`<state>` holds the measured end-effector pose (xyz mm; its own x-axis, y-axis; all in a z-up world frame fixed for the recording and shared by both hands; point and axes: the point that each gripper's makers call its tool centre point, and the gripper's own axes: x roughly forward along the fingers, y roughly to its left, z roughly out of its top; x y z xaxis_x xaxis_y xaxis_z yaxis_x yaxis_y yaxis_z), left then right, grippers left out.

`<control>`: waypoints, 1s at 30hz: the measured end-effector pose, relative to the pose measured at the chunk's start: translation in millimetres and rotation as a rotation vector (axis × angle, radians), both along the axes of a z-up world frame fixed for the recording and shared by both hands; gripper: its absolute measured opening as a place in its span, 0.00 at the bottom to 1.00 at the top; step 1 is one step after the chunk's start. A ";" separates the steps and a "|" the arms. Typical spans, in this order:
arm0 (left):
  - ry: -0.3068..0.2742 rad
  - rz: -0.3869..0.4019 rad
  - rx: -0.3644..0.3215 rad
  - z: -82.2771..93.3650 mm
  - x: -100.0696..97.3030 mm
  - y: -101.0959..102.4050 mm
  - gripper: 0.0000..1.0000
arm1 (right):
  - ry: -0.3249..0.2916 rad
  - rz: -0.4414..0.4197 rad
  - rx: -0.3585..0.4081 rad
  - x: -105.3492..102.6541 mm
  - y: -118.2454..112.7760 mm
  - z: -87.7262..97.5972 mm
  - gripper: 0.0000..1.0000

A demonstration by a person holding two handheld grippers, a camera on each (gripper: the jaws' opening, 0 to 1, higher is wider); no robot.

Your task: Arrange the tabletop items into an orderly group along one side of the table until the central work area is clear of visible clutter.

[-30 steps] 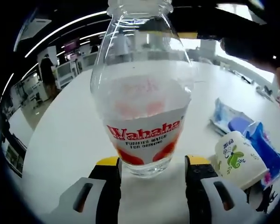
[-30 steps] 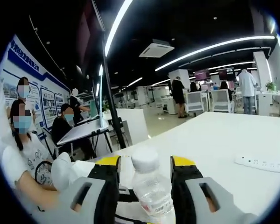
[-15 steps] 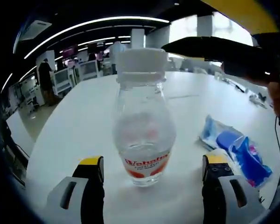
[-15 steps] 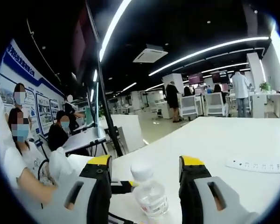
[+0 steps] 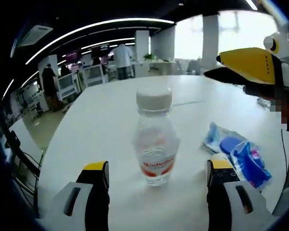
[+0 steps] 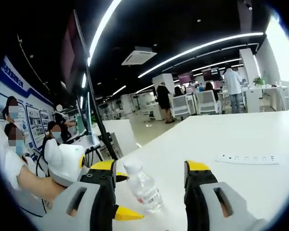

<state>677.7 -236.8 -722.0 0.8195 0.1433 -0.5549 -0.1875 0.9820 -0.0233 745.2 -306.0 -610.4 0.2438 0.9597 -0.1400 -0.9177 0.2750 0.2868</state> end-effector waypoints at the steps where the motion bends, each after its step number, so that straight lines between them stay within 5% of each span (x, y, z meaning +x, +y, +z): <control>1: -0.004 0.003 -0.003 3.6 -4.7 -2.7 0.81 | -0.001 -0.004 0.000 -0.1 -2.5 0.8 0.54; 20: 0.001 -0.013 0.054 37.9 -45.7 -11.1 0.77 | -0.008 -0.114 -0.040 -3.3 -71.3 11.6 0.53; 30: -0.002 -0.022 0.051 42.1 -57.9 -13.5 0.76 | -0.016 -0.130 -0.074 -18.0 -95.6 13.6 0.52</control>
<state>619.8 -250.3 -680.0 0.8241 0.1538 -0.5452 -0.1662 0.9857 0.0269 727.2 -401.6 -596.7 0.3678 0.9071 -0.2045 -0.8772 0.4114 0.2473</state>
